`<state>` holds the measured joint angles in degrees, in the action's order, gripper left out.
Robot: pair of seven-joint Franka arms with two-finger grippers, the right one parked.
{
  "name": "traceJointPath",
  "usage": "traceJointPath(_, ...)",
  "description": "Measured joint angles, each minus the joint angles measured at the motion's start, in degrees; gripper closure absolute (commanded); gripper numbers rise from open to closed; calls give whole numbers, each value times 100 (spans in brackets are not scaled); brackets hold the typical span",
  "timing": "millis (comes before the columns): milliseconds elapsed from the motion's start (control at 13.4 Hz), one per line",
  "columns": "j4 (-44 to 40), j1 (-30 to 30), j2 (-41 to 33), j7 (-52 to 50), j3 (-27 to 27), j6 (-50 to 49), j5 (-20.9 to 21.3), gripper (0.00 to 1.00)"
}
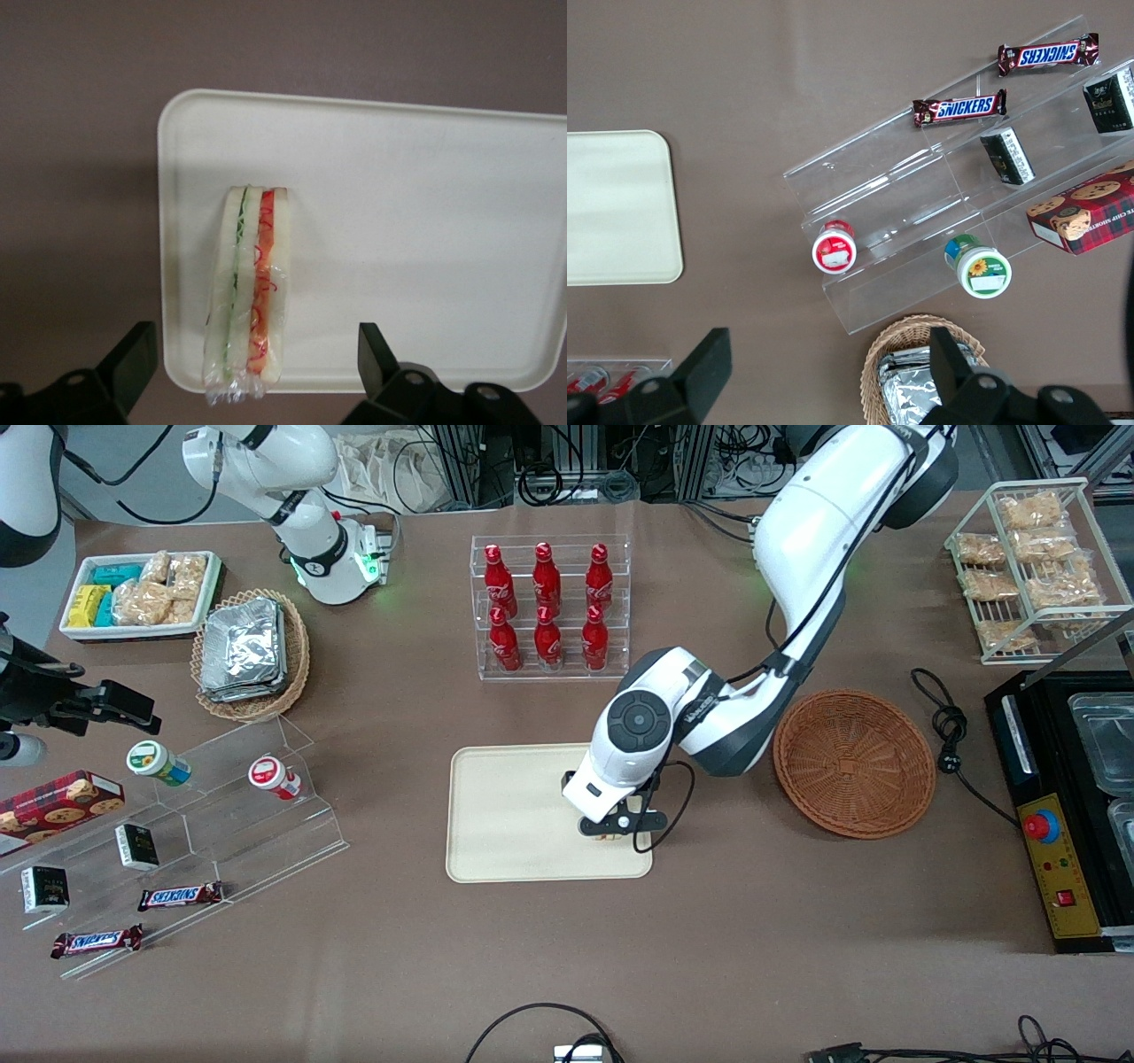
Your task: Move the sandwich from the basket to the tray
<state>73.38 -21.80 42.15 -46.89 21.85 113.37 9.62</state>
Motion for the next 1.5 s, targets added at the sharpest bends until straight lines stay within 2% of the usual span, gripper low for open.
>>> traceJointPath(299,-117,291,-609,-49,-55,-644,59,0)
traceJointPath(449,-118,582,-884,-49,-88,-918,236,0)
traceJointPath(898,-114,1244,-1349,32,-122,-1657,497,0)
traceJointPath(1272,-86,1734,-1596,575,-130,-2099,517,0)
traceJointPath(1497,159,1789,-1825,1232,-326,-2258,701,0)
